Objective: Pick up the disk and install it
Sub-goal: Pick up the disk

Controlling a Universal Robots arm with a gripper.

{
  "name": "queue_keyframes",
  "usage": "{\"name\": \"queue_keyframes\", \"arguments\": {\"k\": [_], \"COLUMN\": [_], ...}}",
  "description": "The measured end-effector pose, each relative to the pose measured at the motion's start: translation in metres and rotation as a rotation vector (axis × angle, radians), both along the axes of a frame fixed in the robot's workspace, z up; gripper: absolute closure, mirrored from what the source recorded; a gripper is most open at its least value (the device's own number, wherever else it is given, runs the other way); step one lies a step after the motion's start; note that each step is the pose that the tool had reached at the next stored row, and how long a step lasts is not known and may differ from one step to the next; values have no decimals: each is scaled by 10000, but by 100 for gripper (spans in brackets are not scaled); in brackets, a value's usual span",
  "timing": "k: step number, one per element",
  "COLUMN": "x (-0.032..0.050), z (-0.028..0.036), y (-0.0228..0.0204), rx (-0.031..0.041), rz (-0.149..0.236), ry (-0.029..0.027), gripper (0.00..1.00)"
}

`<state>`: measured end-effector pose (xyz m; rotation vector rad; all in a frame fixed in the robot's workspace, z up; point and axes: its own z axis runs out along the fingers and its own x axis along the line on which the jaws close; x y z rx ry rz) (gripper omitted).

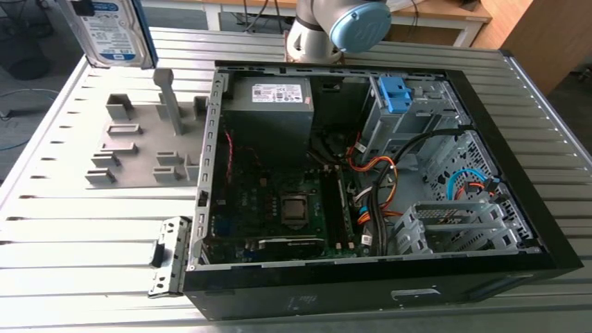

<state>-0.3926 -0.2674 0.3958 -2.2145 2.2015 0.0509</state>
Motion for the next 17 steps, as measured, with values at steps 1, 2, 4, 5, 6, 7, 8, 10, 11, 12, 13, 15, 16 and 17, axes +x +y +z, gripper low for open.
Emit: {"name": "queue_keyframes", "arguments": {"k": [1,2,4,5,6,7,8,10,11,12,13,15,16,17], "x": [0,0,0,0,0,0,0,0,0,0,0,0,0,0], "z": [6,11,25,31,38,44,49,59,65,70,74,82,87,91], "y": [0,0,0,0,0,0,0,0,0,0,0,0,0,0], "rx": [0,0,-1,0,-1,0,0,0,0,0,0,0,0,0], "rz": [0,0,0,0,0,0,0,0,0,0,0,0,0,0], "ry": [0,0,1,0,1,1,0,-1,0,0,0,0,0,0], "gripper": [64,64,64,64,64,64,64,64,64,64,64,64,64,64]}}
